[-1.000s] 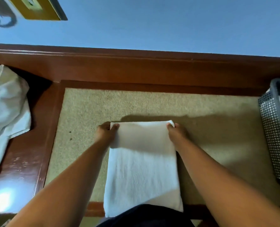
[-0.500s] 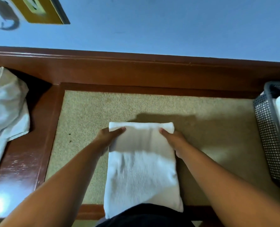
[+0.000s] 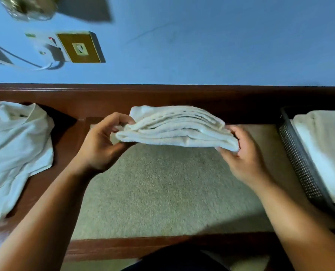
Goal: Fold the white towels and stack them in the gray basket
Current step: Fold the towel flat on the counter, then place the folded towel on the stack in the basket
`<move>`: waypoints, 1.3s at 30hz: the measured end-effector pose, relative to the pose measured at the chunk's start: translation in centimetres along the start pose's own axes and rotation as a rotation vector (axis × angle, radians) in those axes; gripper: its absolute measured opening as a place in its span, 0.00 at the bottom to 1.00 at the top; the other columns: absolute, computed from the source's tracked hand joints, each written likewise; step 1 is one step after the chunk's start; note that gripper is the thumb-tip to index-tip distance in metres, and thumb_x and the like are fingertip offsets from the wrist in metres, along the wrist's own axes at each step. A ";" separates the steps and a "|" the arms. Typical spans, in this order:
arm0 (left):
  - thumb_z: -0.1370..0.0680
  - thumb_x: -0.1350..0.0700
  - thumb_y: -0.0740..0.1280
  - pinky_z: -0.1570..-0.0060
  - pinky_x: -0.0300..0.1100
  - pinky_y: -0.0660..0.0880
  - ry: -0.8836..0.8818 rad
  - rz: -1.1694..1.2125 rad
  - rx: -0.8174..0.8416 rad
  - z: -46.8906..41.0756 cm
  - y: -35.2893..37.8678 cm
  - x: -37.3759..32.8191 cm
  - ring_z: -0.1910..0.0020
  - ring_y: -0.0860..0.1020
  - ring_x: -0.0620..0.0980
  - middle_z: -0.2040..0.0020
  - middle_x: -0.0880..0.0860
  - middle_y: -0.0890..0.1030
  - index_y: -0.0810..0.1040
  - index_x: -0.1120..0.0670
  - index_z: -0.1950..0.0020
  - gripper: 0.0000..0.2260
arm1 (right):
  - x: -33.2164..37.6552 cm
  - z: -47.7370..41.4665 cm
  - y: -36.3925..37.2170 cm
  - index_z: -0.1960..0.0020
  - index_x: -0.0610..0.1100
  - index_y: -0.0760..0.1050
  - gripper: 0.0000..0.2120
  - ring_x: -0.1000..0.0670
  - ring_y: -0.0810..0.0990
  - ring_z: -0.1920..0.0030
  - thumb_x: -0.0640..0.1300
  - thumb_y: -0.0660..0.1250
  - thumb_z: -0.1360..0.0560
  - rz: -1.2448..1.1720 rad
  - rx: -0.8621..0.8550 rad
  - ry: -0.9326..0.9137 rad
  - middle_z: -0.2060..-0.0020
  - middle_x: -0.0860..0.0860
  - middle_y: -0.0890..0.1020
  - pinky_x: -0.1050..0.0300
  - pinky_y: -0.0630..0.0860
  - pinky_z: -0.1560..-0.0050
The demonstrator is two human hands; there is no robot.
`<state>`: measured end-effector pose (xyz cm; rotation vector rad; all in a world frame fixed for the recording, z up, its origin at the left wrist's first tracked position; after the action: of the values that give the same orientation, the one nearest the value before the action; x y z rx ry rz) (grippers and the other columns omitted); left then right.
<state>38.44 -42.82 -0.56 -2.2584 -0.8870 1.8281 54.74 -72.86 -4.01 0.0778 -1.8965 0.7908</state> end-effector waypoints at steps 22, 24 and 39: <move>0.21 0.43 0.68 0.57 0.48 0.77 -1.101 -0.156 0.065 22.3 10.7 16.0 0.55 0.81 0.53 0.53 0.52 0.81 0.74 0.53 0.47 0.15 | -10.3 19.8 13.5 0.53 0.45 0.78 0.14 0.51 0.80 0.59 0.56 0.70 0.24 0.082 0.185 1.039 0.61 0.52 0.81 0.59 0.71 0.62; 0.21 0.45 0.69 0.60 0.51 0.78 -1.153 -0.125 0.060 22.0 10.8 16.6 0.59 0.81 0.57 0.56 0.59 0.82 0.77 0.58 0.50 0.15 | -9.9 19.5 13.5 0.53 0.45 0.78 0.09 0.52 0.80 0.60 0.51 0.70 0.24 0.072 0.201 1.042 0.61 0.53 0.82 0.59 0.71 0.63; 0.27 0.51 0.76 0.48 0.53 0.79 -1.283 0.483 0.066 19.9 11.2 14.7 0.54 0.83 0.58 0.53 0.57 0.87 0.80 0.60 0.39 0.21 | -9.0 17.9 13.8 0.47 0.43 0.84 0.11 0.50 0.86 0.57 0.46 0.74 0.28 -0.306 0.216 1.185 0.59 0.50 0.87 0.62 0.77 0.61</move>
<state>25.79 -50.25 -23.47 -1.0570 -0.2717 3.4668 39.24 -74.58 -22.71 0.0189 -0.6566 0.6028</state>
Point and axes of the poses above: each hand's wrist, its own z-axis away from the middle knuckle, its own y-axis out of the palm, x = y × z, the point moved 3 cm from there along -z, towards the middle knuckle
